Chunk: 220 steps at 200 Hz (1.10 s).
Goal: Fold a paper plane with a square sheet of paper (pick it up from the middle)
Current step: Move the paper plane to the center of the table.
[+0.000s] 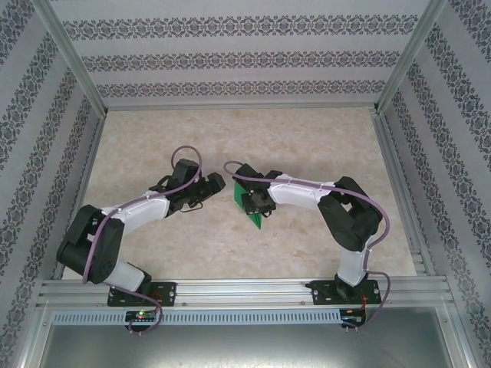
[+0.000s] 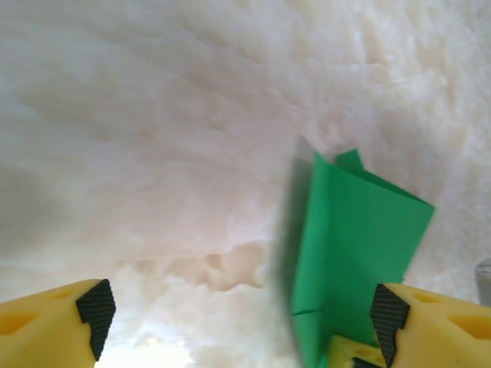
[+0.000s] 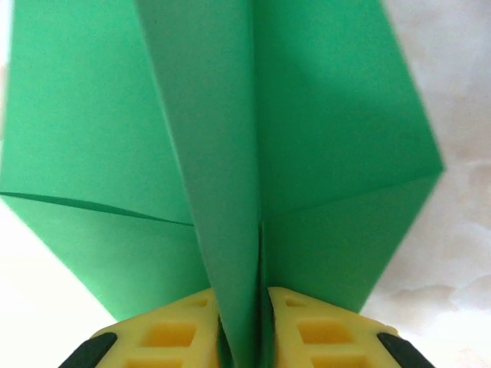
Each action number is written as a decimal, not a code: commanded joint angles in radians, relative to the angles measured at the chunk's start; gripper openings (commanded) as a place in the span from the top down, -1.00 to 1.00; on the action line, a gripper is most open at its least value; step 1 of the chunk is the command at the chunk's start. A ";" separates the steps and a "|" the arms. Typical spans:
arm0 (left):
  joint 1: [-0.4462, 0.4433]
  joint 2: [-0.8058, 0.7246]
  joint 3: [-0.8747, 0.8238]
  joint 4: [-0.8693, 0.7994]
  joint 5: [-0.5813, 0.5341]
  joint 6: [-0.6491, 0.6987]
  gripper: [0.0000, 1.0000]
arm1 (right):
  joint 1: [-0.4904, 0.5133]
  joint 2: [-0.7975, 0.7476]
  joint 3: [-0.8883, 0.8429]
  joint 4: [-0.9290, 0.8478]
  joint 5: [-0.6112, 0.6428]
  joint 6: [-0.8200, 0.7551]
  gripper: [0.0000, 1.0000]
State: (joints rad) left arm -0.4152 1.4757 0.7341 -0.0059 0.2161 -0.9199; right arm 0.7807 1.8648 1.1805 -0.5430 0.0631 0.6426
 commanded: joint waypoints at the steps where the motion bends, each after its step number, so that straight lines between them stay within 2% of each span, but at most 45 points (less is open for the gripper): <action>1: 0.017 -0.038 -0.008 -0.115 -0.092 0.023 -0.89 | -0.009 0.016 0.024 -0.025 0.002 0.013 0.58; 27: 0.031 -0.056 -0.019 -0.128 -0.102 0.029 -1.00 | -0.011 0.029 0.025 -0.028 0.004 0.014 0.61; 63: 0.043 -0.070 -0.028 -0.138 -0.107 0.039 -1.00 | -0.022 0.046 0.015 -0.012 -0.005 0.023 0.71; 127: 0.060 -0.073 -0.035 -0.141 -0.089 0.052 -1.00 | -0.060 0.006 -0.034 0.071 -0.062 0.039 0.76; 161: 0.067 -0.070 -0.024 -0.153 -0.085 0.063 -1.00 | -0.111 -0.016 0.045 0.085 -0.079 -0.002 0.86; 220: 0.070 -0.066 -0.007 -0.168 -0.073 0.099 -1.00 | -0.203 0.133 0.221 0.080 -0.060 -0.083 0.88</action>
State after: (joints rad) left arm -0.3580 1.4258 0.7105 -0.1265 0.1383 -0.8604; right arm 0.6033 1.9274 1.3331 -0.4522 -0.0010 0.6159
